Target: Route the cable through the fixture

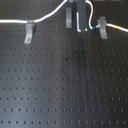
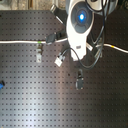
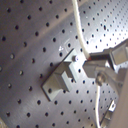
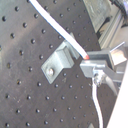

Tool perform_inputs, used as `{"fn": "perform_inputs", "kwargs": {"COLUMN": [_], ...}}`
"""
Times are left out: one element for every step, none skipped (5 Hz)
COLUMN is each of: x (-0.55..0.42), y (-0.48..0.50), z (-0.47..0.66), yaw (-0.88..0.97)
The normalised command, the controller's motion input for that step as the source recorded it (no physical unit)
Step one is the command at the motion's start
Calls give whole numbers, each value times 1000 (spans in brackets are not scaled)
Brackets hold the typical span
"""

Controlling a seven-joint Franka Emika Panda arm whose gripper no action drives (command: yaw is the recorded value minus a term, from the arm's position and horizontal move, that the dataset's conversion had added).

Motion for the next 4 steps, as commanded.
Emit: {"fn": "perform_inputs", "kwargs": {"x": [-58, -175, -356, -402], "y": [-31, -107, -213, -204], "z": [272, 358, 522, 316], "yaw": [-984, -908, -505, -405]}}
